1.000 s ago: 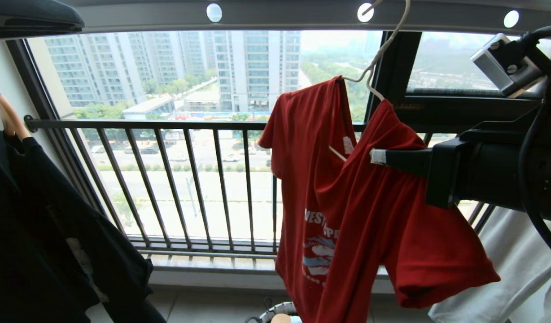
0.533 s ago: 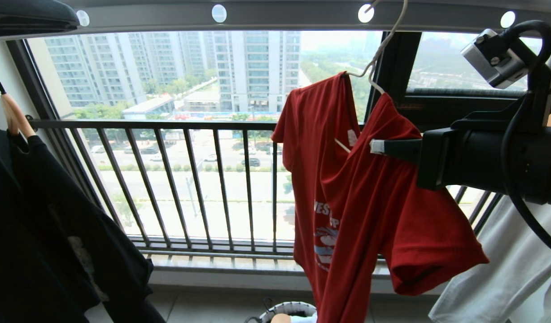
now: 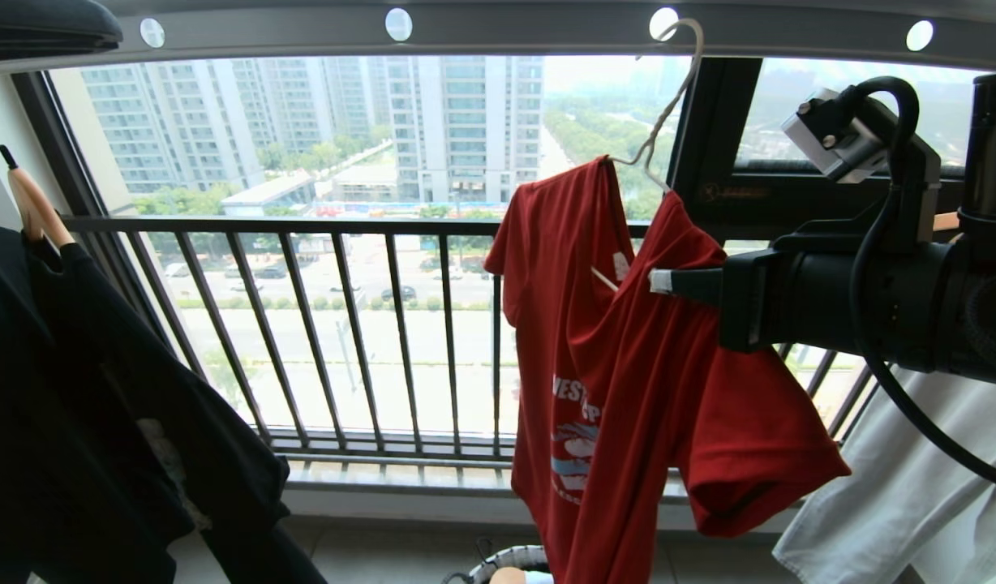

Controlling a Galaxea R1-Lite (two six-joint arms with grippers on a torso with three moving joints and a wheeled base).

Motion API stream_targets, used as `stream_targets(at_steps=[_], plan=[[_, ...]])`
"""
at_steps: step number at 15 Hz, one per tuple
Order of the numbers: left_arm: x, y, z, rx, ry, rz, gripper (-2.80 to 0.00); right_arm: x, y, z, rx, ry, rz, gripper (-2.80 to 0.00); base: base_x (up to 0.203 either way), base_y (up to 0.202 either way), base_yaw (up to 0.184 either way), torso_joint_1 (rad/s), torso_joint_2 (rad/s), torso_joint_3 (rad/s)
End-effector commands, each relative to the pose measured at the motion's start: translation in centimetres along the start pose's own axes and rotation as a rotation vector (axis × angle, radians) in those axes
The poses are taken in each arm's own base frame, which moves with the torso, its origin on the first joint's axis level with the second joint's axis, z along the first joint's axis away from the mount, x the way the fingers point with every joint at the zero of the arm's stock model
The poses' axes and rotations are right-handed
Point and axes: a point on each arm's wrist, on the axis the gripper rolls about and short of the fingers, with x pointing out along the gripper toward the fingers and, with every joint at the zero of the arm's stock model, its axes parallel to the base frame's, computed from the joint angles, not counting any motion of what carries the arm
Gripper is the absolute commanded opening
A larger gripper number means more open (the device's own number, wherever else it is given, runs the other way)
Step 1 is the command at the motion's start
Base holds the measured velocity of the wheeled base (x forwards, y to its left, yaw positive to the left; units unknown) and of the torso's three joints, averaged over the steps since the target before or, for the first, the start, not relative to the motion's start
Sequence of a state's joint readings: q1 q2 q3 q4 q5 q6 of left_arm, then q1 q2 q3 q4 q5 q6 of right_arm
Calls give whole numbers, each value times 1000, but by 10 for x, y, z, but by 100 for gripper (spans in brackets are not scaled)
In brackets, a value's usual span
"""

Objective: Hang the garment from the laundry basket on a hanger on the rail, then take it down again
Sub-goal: Hang the clothes rack on the clothesline

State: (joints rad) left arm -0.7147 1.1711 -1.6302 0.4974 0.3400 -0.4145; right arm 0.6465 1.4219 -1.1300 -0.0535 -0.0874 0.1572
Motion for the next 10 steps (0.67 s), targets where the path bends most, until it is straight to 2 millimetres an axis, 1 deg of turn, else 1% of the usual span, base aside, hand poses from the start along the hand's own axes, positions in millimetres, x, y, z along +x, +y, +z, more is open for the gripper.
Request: stream_targets(at_steps=[1,3,5,6,8,10], plan=[[-1,1,0,-3,-1,2,-280,2,0,-5,-1,17,-2,-280,0,0,0,0,0,0],[-1,1,0,-2,1,2,-280,4,-1,-10,-4,36,-5,-280,0,0,0,0,0,0],[-1,1,0,-2,1,1,-280,2,-1,-9,-2,28,-2,-280,0,0,0,0,0,0],[-1,0,-1,-2,2,2,-280,0,-1,-8,-1,23,-2,0,0,0,0,0,0,0],[2,0,-2,0,8,4,-280,-6,-1,-8,0,16,1,0,0,0,0,0,0,0],[5,0,-4,7,20,9,-280,-20,-3,-14,-1,16,3,0,0,0,0,0,0,0]])
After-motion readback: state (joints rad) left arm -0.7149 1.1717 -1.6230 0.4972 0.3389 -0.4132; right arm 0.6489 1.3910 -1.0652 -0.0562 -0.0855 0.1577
